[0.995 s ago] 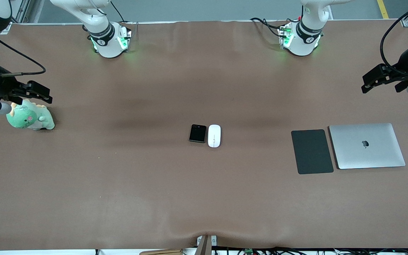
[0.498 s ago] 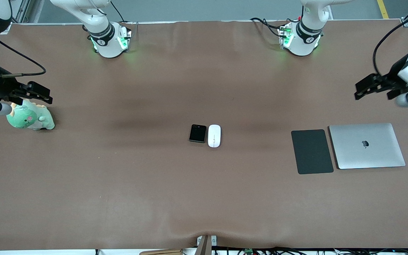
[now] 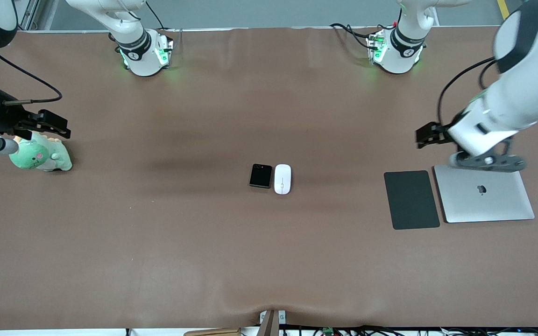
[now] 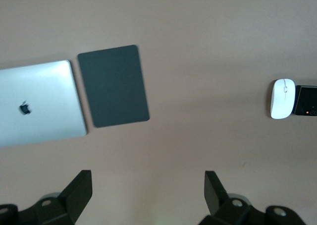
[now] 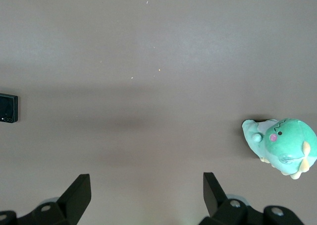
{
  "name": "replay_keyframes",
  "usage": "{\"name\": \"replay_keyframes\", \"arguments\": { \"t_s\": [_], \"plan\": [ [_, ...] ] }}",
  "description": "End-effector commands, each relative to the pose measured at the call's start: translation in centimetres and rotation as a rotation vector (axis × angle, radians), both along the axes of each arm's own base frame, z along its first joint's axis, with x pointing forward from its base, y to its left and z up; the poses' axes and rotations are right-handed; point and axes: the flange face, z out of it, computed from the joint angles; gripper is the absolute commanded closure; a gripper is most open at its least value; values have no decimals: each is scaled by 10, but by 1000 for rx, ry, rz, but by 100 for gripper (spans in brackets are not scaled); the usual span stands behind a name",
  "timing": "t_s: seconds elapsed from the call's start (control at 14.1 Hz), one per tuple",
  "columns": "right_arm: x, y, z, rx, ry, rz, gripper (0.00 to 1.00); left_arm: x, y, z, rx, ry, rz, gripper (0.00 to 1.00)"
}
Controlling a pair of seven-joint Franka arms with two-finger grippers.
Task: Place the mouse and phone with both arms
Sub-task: 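Reach the left gripper to the white mouse and grasp it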
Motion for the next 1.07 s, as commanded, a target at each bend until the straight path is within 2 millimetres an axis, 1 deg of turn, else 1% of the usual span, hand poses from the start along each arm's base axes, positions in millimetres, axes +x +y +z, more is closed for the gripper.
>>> {"name": "replay_keyframes", "arguments": {
  "t_s": [0.0, 0.07, 0.14, 0.21, 0.28, 0.36, 0.43, 0.57, 0.71, 0.78, 1.0],
  "plan": [
    [3, 3, 0, 14, 6, 7, 0, -3, -44, -41, -21, -9, 0, 0],
    [3, 4, 0, 14, 4, 8, 0, -4, -66, -59, -18, -13, 3, 0],
    [3, 4, 0, 14, 4, 8, 0, -7, -87, -71, -14, -7, 23, 0],
    [3, 5, 0, 14, 4, 10, 0, -5, -98, -87, -11, 8, 29, 0],
    [4, 5, 0, 14, 3, 10, 0, -5, -112, -98, -19, 6, 24, 0],
    [4, 6, -1, 14, 3, 10, 0, -9, -133, -114, -29, 19, 7, 0],
    [5, 6, -2, 14, 4, 10, 0, -10, -148, -132, -30, 28, 34, 0],
    [6, 9, -4, 14, 6, 14, 0, -18, -191, -165, -41, 11, 68, 0],
    [8, 9, -8, 16, 12, 14, 0, -23, -219, -195, -59, -6, 75, 0],
    [9, 9, -10, 16, 15, 14, 0, -29, -236, -211, -69, -9, 56, 1],
    [11, 12, -16, 35, 25, 16, 0, -43, -269, -255, -79, -13, 38, 6]
  ]
}}
